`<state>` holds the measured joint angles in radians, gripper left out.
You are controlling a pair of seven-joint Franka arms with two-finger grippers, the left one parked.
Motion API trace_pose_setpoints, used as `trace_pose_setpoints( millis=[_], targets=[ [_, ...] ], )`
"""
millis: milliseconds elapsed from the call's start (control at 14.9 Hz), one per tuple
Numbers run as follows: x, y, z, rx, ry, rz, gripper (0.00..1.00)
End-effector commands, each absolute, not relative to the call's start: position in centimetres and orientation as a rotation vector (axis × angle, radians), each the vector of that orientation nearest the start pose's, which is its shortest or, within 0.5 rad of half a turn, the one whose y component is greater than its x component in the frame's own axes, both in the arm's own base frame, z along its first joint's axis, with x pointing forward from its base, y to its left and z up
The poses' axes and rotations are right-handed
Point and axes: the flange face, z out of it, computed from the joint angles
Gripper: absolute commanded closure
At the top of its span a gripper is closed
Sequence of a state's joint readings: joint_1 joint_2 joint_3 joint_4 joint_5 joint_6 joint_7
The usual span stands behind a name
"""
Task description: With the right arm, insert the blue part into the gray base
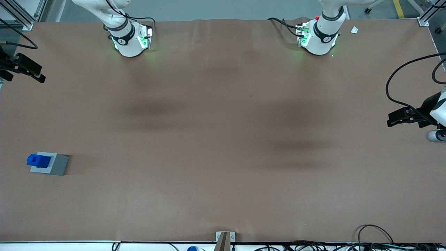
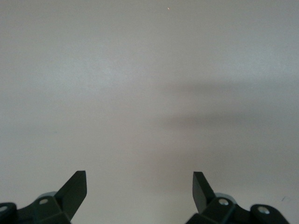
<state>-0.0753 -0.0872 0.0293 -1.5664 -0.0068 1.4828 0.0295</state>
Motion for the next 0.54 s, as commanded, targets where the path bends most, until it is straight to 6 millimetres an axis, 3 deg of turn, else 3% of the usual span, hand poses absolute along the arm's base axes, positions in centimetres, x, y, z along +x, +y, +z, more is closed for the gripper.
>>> trace_pose_setpoints(
  millis=[0, 469],
  targets=[
    [51.18, -2.2, 68.44, -3.134, 0.143, -0.053, 0.0],
    [50.77, -2.03, 68.63, -3.115, 0.15, -0.007, 0.0]
  ],
)
